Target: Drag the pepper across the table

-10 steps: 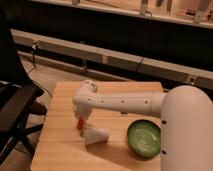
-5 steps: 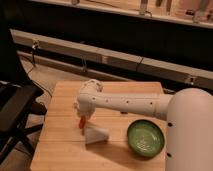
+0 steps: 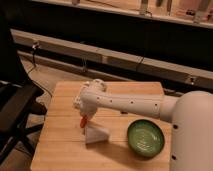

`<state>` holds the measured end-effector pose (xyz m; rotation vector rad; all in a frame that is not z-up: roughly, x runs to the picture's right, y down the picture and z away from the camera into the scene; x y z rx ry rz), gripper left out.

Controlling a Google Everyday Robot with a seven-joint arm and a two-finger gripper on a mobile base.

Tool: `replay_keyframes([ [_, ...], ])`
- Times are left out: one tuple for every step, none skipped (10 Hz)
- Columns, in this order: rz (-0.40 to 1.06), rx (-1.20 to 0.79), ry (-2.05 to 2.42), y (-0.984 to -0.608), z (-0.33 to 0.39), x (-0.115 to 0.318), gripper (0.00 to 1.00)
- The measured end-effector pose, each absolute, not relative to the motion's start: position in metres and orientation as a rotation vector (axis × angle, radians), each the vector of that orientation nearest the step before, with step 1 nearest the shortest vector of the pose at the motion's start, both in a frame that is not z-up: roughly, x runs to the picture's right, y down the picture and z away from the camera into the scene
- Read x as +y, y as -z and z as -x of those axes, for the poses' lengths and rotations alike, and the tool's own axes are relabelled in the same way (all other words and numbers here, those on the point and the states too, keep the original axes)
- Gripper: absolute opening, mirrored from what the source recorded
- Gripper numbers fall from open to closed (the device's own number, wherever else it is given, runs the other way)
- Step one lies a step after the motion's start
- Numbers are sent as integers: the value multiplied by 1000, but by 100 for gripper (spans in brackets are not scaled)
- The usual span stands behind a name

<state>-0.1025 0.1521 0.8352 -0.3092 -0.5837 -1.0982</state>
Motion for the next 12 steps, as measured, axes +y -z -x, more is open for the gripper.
replay_keyframes([
  [306, -588, 1096, -835, 103, 152, 0],
  [305, -590, 1091, -835, 103, 152, 0],
  [306, -589, 1082, -835, 99, 152, 0],
  [305, -592, 1082, -835, 99, 153, 0],
  [304, -595, 1077, -834, 99, 153, 0],
  [302, -594, 1070, -835, 96, 153, 0],
  [301, -594, 1061, -835, 92, 153, 0],
  [299, -597, 1059, -835, 94, 153, 0],
  [300, -598, 1055, -835, 92, 154, 0],
  [298, -599, 1049, -834, 89, 155, 0],
  [296, -602, 1048, -834, 89, 155, 0],
  [295, -604, 1048, -833, 89, 156, 0],
])
